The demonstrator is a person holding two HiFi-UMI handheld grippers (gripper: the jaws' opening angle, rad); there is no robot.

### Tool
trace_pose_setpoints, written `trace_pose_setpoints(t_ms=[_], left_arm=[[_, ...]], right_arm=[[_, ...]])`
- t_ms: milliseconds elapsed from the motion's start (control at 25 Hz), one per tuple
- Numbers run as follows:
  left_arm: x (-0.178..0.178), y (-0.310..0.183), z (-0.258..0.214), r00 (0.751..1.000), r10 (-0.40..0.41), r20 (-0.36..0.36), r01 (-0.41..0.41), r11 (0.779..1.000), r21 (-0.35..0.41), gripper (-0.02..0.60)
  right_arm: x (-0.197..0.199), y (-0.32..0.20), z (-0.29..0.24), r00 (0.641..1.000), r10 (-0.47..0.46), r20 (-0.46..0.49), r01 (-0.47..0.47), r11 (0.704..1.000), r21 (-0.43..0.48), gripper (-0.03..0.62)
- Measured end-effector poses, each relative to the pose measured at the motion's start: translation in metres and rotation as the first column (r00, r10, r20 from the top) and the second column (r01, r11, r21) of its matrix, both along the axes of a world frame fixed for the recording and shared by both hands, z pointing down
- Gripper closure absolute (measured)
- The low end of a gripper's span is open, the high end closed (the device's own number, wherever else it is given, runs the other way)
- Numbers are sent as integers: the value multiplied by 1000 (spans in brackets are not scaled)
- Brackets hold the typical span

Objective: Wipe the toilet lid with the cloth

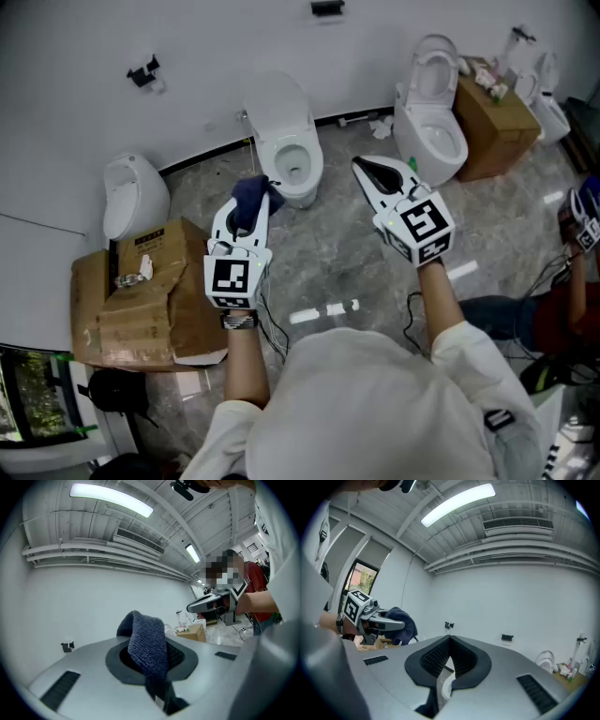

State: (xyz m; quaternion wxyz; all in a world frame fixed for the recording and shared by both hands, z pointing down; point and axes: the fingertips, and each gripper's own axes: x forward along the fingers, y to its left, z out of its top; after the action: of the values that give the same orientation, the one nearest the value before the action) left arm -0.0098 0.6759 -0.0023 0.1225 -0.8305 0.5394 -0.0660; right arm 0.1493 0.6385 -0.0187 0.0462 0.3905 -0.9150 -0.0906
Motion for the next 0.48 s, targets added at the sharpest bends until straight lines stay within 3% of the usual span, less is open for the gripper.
trace_pose_setpoints(t_ms=[280,480], left_arm=[[27,3,3,1000,-11,-6,11,1000,1,535],[30,6,7,999,-46,-1,46,999,-2,535]], right_arm=[[27,1,3,997,-47,65,49,998,-36,565],[39,-1,8,996,-66,58,68,997,-41,565]])
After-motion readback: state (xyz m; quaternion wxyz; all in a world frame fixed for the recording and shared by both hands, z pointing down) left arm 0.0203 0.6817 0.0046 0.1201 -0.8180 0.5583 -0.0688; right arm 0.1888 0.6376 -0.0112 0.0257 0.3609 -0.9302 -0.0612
